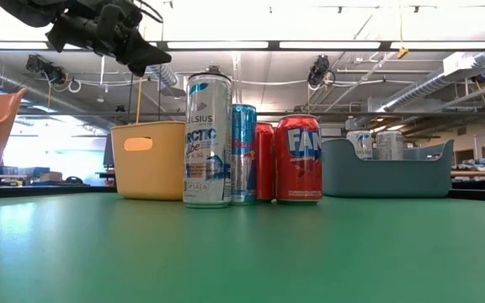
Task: Sort soda cans
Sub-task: Put the white blue soda can into the blue bin
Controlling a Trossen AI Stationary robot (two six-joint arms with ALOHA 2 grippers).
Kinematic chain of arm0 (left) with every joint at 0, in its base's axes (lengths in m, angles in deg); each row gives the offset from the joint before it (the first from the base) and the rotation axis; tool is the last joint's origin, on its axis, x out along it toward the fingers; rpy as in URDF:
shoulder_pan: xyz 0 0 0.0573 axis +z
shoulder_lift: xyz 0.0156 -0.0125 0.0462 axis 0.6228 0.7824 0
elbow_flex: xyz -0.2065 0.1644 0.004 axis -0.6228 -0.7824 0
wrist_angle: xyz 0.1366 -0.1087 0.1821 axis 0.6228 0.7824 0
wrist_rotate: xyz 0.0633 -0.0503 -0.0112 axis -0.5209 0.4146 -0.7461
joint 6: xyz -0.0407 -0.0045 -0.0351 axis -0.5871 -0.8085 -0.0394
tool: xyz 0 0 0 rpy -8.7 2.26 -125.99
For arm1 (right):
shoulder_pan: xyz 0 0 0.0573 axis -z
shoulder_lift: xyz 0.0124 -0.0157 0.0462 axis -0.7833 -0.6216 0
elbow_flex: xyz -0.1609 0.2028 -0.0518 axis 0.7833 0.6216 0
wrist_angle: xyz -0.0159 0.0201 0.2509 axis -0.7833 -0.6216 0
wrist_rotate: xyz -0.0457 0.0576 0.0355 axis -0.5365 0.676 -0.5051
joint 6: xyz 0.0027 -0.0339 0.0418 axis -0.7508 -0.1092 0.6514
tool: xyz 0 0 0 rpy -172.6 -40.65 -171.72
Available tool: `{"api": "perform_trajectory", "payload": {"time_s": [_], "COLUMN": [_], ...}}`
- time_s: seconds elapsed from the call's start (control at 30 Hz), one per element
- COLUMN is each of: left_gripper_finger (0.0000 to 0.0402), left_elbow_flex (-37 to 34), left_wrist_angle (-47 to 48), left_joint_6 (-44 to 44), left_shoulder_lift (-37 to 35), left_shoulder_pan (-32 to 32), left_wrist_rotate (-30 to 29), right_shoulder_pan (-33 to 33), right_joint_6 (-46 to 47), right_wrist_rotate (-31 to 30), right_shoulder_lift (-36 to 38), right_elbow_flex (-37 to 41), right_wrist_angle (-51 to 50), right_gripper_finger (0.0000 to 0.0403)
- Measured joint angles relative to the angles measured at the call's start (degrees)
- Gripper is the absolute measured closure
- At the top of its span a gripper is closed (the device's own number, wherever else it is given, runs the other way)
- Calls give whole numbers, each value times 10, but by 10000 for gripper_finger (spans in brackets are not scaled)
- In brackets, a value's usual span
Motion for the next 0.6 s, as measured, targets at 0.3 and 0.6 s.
{"api": "perform_trajectory", "payload": {"time_s": [0.3, 0.6], "left_gripper_finger": [396, 396], "left_elbow_flex": [0, 0], "left_wrist_angle": [5, 6], "left_joint_6": [0, 0], "left_shoulder_lift": [0, 0], "left_shoulder_pan": [0, 0], "left_wrist_rotate": [0, 0], "right_shoulder_pan": [22, 23], "right_joint_6": [-160, -207], "right_wrist_rotate": [85, 148], "right_shoulder_lift": [0, 4], "right_elbow_flex": [46, 102], "right_wrist_angle": [0, -8], "right_gripper_finger": [102, 95]}}
